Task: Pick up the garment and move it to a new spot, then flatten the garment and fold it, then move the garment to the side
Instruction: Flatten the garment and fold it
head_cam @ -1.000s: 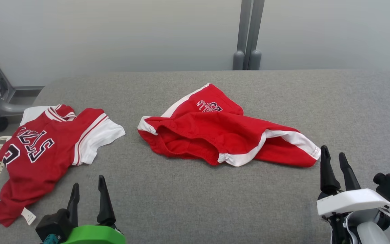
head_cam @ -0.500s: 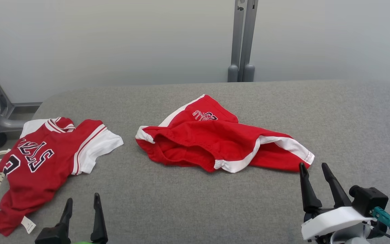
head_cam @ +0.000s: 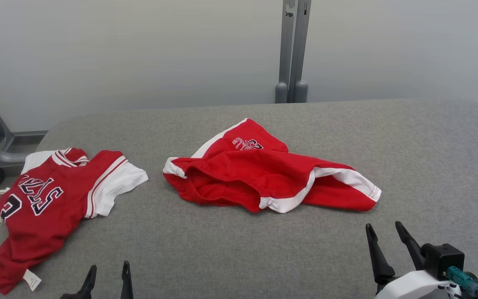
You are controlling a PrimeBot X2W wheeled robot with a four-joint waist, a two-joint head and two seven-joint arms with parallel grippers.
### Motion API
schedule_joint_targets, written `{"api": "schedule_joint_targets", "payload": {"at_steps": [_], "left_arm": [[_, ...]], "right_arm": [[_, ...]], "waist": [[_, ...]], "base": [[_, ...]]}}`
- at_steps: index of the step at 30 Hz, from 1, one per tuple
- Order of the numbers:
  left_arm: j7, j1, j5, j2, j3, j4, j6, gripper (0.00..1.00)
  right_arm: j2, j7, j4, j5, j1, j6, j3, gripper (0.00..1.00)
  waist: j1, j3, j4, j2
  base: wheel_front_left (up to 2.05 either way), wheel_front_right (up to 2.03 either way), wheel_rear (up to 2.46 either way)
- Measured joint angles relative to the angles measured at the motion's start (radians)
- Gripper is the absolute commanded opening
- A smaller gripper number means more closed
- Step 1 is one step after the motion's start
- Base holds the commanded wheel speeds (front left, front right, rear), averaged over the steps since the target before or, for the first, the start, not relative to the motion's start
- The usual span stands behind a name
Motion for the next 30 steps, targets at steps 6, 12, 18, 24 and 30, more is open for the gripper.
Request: {"api": "schedule_joint_targets", "payload": {"at_steps": [6, 12, 18, 24, 30], "left_arm": [[-0.003, -0.001, -0.024, -0.004, 0.001, -0.007, -0.001, 1.0], [-0.002, -0.008, -0.03, -0.004, -0.008, 0.0, -0.01, 1.0], [0.012, -0.042, -0.059, -0.026, -0.024, 0.001, -0.036, 1.0], [0.109, -0.163, -0.079, -0.054, -0.102, 0.006, -0.104, 1.0], [0.2, -0.29, -0.102, -0.099, -0.183, 0.072, -0.165, 1.0]], "right_arm": [[0.0, 0.008, -0.015, 0.001, 0.001, 0.0, 0.002, 1.0], [0.0, 0.018, -0.021, -0.006, 0.001, 0.0, 0.01, 1.0], [0.0, 0.045, -0.019, -0.001, -0.004, 0.0, -0.021, 1.0], [0.001, 0.17, -0.012, 0.002, -0.054, 0.0, -0.067, 1.0], [0.0, 0.297, 0.021, -0.021, -0.158, 0.0, -0.115, 1.0]], "waist": [[0.0, 0.011, -0.006, 0.0], [0.0001, 0.024, -0.009, 0.0], [0.0001, 0.034, -0.005, 0.0], [0.0001, 0.042, -0.005, 0.0], [0.0001, 0.06, -0.03, 0.0]], "base": [[0.0, 0.0, 0.0], [0.0, 0.0, 0.0], [0.0, 0.0, 0.0], [0.0, 0.0, 0.0], [0.0, 0.0, 0.0]]}}
